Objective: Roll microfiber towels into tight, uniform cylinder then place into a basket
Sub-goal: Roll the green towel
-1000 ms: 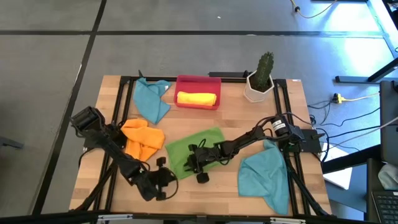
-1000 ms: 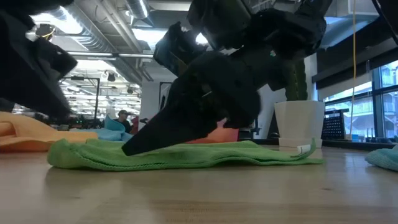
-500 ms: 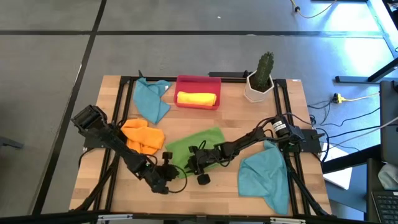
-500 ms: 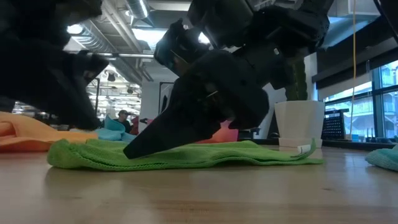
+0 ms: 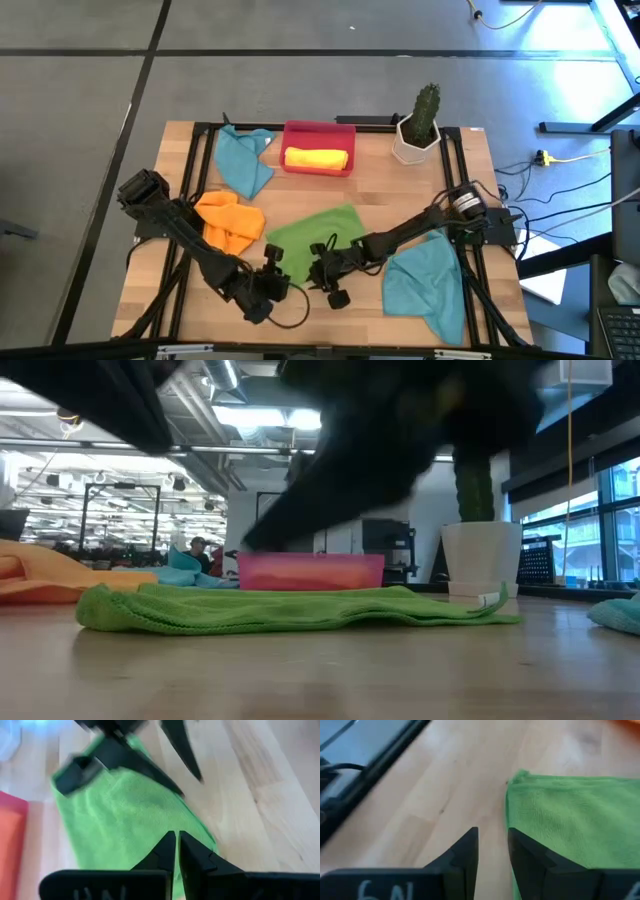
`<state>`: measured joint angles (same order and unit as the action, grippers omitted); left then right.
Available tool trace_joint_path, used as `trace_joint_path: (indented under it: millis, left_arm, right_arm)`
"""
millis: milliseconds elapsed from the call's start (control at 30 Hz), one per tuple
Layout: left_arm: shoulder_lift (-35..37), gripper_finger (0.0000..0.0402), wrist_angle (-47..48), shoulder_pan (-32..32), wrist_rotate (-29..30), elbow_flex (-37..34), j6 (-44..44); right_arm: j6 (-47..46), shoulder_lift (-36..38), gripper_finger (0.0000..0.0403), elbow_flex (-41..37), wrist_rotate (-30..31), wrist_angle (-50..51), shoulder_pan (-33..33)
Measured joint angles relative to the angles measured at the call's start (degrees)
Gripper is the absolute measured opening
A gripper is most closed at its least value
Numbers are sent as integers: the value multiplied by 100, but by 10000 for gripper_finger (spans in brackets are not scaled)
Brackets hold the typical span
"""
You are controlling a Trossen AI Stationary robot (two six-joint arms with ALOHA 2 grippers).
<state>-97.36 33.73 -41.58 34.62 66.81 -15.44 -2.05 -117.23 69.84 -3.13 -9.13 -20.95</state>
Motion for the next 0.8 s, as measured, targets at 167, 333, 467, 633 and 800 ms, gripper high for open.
trace_joint_path:
  millis: [167, 333, 467, 633, 800]
  left_arm:
    - [0, 14, 709, -274, 437, 556, 229]
    - [4, 14, 767, -447, 674, 350, 187]
    - [-4, 31, 770, -358, 605, -369, -226]
    - [-4, 87, 222, -194, 502, -875, -294]
    - [-4, 134, -843, 55, -65, -1283, 357]
  right_arm:
    - [102, 685, 108, 6, 826, 535, -443]
    - [57, 1097, 108, 7, 1802, 1080, -961]
    - [-81, 1149, 108, 7, 2403, 1166, -1324]
    - [-313, 1147, 108, 7, 2779, 1226, -1548]
    - [-513, 1147, 108, 7, 3021, 1296, -1563]
